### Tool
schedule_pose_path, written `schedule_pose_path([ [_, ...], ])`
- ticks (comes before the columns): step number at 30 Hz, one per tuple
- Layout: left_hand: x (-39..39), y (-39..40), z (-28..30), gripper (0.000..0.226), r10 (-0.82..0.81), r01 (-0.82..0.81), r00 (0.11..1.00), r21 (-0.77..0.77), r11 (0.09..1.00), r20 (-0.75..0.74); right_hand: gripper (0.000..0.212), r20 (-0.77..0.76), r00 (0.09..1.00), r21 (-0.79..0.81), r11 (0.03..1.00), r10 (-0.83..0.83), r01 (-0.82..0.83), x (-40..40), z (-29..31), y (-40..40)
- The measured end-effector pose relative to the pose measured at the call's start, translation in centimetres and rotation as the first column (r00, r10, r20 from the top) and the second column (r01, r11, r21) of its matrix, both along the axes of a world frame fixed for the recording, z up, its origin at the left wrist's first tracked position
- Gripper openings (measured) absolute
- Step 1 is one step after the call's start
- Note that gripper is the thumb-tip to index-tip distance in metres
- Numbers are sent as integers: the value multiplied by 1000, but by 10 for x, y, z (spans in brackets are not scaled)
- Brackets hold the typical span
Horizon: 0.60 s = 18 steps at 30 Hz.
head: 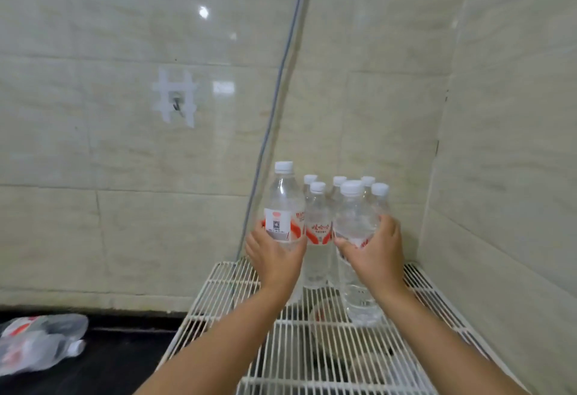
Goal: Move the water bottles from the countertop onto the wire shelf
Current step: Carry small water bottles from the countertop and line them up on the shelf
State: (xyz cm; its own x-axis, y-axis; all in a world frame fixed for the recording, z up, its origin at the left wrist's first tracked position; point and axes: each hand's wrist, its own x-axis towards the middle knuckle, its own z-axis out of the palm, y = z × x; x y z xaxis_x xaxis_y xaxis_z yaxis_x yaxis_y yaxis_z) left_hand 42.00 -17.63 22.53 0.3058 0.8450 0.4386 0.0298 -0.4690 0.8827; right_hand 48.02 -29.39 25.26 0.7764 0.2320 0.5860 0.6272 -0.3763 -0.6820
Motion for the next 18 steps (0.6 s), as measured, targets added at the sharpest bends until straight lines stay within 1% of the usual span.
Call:
schedule_pose_path([
  [5,27,-6,-28,82,24,-25,997,-12,1000,-73,76,-54,997,-10,999,49,-50,31,-24,-7],
  [8,26,-2,-41,79,46,-48,991,-12,999,-128,77,-83,993,-1,996,87,-87,40,-32,-6],
  [12,15,0,-51,83,42,-48,982,-26,999,-185,80,-130,987,-54,993,96,-104,50,-28,-14],
  [14,10,0,-49,87,25,-31,980,-27,999,-196,82,-122,988,-55,993,98,-105,50,-28,-17],
  [18,5,7,-44,92,-36,30,956,-26,999,-290,85,-126,988,-70,993,88,-97,47,-29,-15],
])
